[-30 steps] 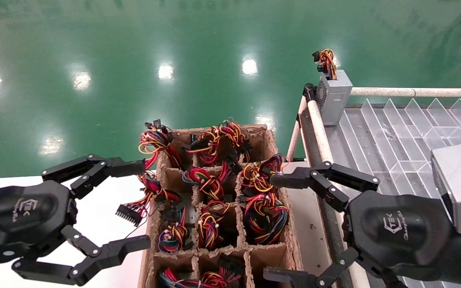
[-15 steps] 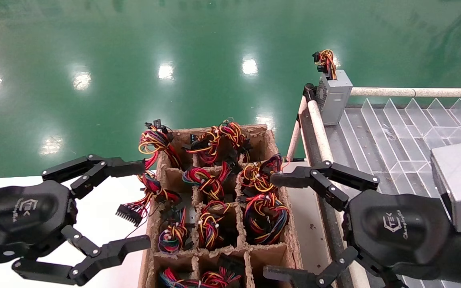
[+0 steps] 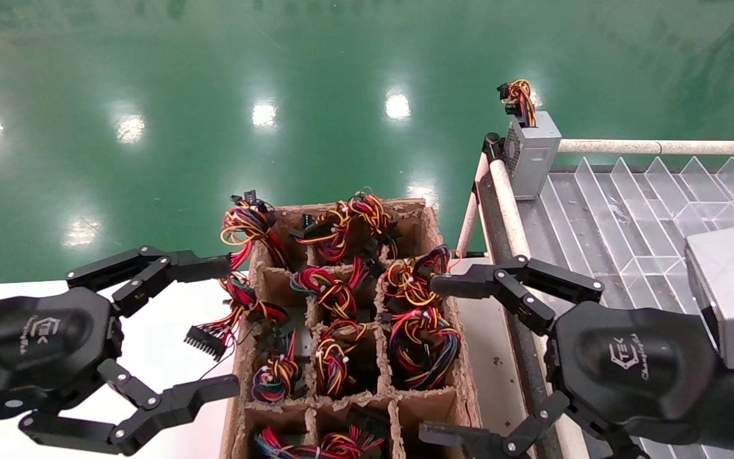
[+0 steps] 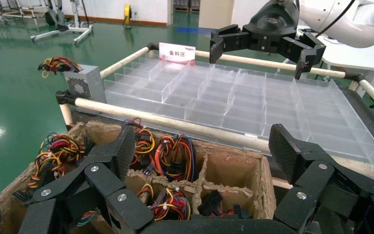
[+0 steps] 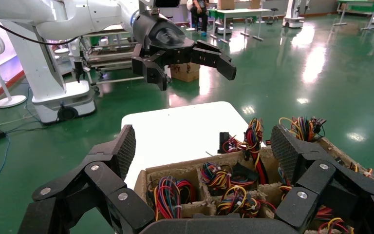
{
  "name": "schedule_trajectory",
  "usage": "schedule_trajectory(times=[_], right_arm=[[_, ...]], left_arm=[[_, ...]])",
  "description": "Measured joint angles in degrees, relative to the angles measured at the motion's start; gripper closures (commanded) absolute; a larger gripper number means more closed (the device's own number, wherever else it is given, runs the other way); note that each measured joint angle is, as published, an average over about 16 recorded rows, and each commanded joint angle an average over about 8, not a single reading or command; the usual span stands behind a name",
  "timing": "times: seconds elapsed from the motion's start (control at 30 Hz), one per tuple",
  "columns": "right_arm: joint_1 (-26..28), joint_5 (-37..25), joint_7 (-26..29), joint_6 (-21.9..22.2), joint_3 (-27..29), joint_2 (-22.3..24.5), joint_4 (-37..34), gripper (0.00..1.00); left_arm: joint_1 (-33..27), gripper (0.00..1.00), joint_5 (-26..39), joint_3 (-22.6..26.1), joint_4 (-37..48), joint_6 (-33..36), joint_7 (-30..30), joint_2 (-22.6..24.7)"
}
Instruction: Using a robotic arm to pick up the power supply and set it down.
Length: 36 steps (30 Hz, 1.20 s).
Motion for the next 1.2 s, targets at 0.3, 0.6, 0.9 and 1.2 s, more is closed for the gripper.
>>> schedule_trajectory(times=[0.3,0.6,0.9,1.2], right_arm=[[0.02,0.0,0.0,0.01,0.0,0.0,-0.01,0.0],[0.02,0.0,0.0,0.01,0.0,-0.01,-0.01,0.0],[0.02,0.0,0.0,0.01,0.0,0.0,-0.01,0.0],[0.02,0.0,0.0,0.01,0.0,0.0,-0.02,0.0]], left_arm=[[0.0,0.0,0.0,0.0,0.0,0.0,0.0,0.0],[0.0,0.0,0.0,0.0,0.0,0.0,0.0,0.0],[0.0,0.0,0.0,0.0,0.0,0.0,0.0,0.0],[0.0,0.0,0.0,0.0,0.0,0.0,0.0,0.0]])
